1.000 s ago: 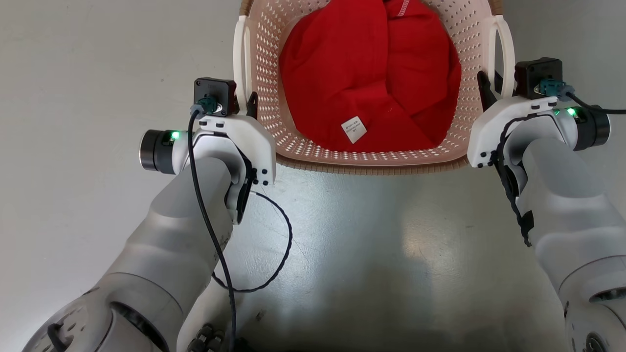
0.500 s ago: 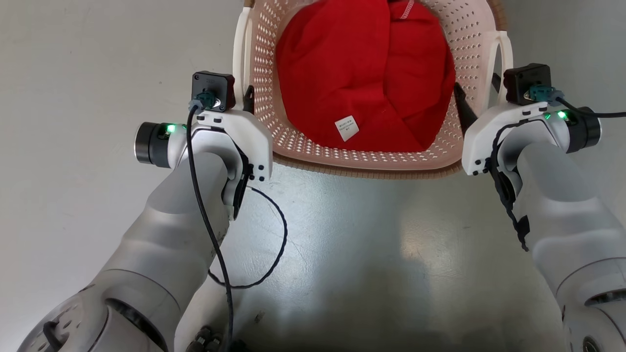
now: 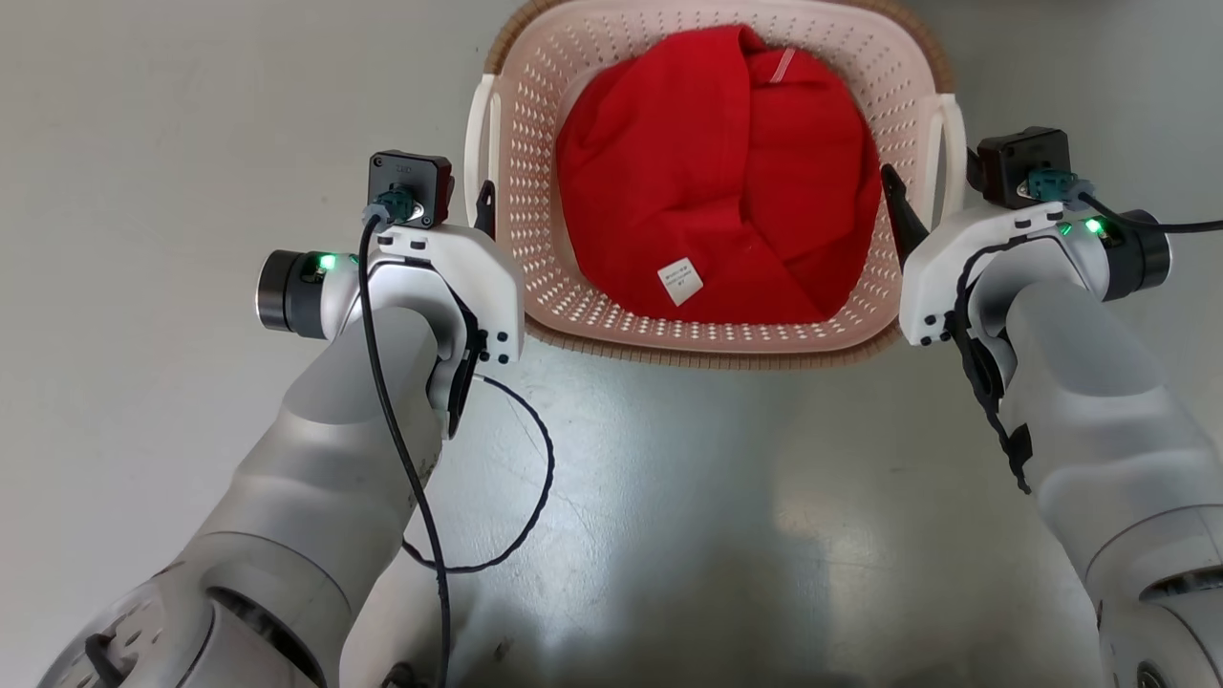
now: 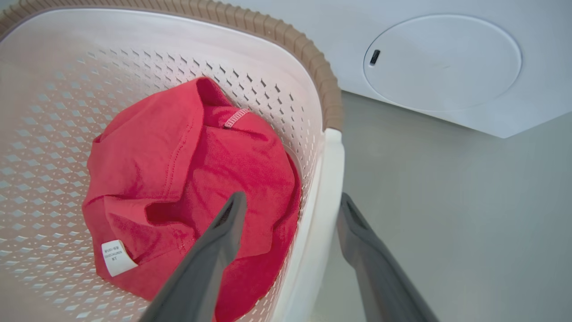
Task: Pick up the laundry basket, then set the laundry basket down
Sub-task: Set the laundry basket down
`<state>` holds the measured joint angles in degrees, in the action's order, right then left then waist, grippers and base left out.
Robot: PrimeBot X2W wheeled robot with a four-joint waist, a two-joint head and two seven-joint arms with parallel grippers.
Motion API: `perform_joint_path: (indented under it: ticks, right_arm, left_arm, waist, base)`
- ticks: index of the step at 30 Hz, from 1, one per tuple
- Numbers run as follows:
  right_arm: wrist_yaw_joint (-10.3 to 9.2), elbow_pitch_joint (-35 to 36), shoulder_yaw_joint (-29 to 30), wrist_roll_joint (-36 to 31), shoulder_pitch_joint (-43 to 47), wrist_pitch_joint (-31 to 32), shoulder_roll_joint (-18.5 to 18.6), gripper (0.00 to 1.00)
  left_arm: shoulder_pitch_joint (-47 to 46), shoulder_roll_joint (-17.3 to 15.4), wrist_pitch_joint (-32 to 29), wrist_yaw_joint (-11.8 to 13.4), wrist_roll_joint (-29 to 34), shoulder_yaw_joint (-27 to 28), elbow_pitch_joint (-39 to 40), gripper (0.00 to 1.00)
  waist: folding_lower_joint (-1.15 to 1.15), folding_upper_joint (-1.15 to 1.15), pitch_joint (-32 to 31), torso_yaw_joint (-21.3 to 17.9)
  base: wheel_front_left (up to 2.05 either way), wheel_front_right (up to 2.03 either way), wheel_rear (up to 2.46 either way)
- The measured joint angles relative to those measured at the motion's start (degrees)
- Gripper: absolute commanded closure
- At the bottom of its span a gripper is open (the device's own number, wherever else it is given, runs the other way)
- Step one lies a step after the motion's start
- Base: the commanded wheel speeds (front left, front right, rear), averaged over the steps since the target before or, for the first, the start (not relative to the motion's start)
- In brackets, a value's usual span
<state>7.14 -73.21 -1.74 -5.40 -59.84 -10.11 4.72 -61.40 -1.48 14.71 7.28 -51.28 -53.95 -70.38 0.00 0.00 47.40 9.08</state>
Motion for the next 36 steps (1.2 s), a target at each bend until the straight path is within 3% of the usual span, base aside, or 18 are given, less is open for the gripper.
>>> perform_joint_path:
  ticks: [1, 4, 10, 21, 29, 36]
  right_arm:
    - [0.0, 0.0, -0.07, 0.1, 0.04, 0.0, 0.0, 0.0]
    - [0.0, 0.0, -0.26, 1.04, 0.63, -0.08, 0.03, 0.0]
    - [0.01, -0.18, -0.4, 2.2, 2.74, -0.43, -0.07, 0.0]
    - [0.01, 0.76, -6.66, 12.21, 7.39, -3.1, -0.22, 0.0]
    - [0.01, 7.88, -14.5, 22.07, 13.23, -4.03, -0.44, 0.0]
    - [0.01, 18.68, -14.27, 23.75, 20.56, -4.09, -0.67, 0.0]
  left_arm:
    - [0.06, 0.01, 0.0, -0.02, 0.0, 0.02, -0.07, 0.5]
    - [0.36, 0.01, 0.0, -0.24, 0.21, 0.31, -0.12, 0.27]
    - [2.58, -0.37, -0.01, -0.8, 2.1, 2.24, 0.79, 0.0]
    - [10.82, -3.04, 0.0, -1.27, 9.4, 12.01, 12.48, 0.0]
    - [22.14, -4.61, -0.02, -1.33, 17.66, 23.87, 23.48, 0.0]
    - [33.87, -4.21, -0.05, -1.82, 24.68, 34.3, 33.64, 0.0]
  waist:
    - [0.0, 0.0, -0.41, -0.04]
    - [0.0, 0.0, -1.8, -0.14]
    - [0.0, 0.0, -5.22, -0.37]
    - [0.0, 0.0, -13.64, -0.98]
    - [0.0, 0.0, -21.05, -1.98]
    - [0.0, 0.0, -27.64, -3.36]
  base:
    - [0.0, 0.0, 0.0]
    - [0.0, 0.0, 0.0]
    - [0.0, 0.0, 0.0]
    - [0.0, 0.0, 0.0]
    - [0.0, 0.0, 0.0]
    - [0.0, 0.0, 0.0]
